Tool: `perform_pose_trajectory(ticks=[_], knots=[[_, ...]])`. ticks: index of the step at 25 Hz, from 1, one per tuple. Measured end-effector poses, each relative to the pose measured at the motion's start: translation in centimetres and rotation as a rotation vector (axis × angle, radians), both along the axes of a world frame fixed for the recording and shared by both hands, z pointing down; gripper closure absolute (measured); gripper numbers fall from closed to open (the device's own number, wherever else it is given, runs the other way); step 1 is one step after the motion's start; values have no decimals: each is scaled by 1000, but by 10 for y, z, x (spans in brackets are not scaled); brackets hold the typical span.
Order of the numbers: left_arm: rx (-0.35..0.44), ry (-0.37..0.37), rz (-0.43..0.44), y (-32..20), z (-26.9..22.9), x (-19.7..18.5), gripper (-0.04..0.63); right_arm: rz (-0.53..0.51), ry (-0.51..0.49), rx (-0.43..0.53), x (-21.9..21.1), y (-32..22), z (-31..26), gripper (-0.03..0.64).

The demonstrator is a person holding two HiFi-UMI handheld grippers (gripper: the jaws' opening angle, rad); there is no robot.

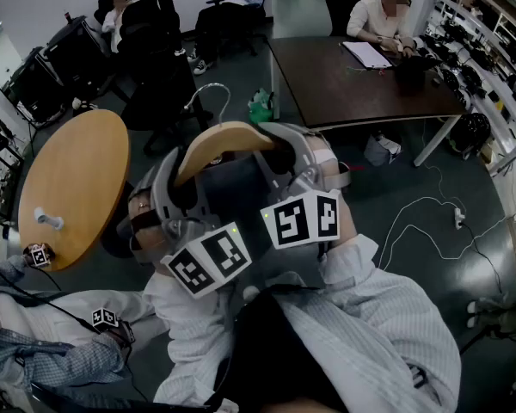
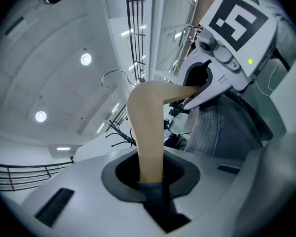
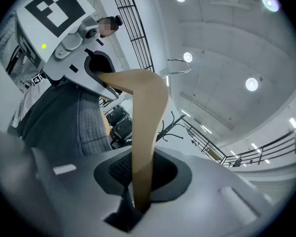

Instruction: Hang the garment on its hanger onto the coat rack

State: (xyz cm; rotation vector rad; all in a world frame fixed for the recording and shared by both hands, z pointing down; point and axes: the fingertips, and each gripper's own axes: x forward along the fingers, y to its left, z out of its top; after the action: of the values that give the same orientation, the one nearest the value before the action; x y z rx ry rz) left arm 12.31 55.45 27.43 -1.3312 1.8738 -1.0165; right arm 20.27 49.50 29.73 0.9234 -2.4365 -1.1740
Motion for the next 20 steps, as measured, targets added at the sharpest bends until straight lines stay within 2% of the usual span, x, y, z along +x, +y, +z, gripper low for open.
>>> perform_pose_trajectory(ticks=[13,20], knots=[[-10,42,-48,-15,16,0,535,-46,13,5,-3,-18,11,558],[-32,60,-50,-68,28,-26,535,-39,18,-12,-27,-71,23,557]])
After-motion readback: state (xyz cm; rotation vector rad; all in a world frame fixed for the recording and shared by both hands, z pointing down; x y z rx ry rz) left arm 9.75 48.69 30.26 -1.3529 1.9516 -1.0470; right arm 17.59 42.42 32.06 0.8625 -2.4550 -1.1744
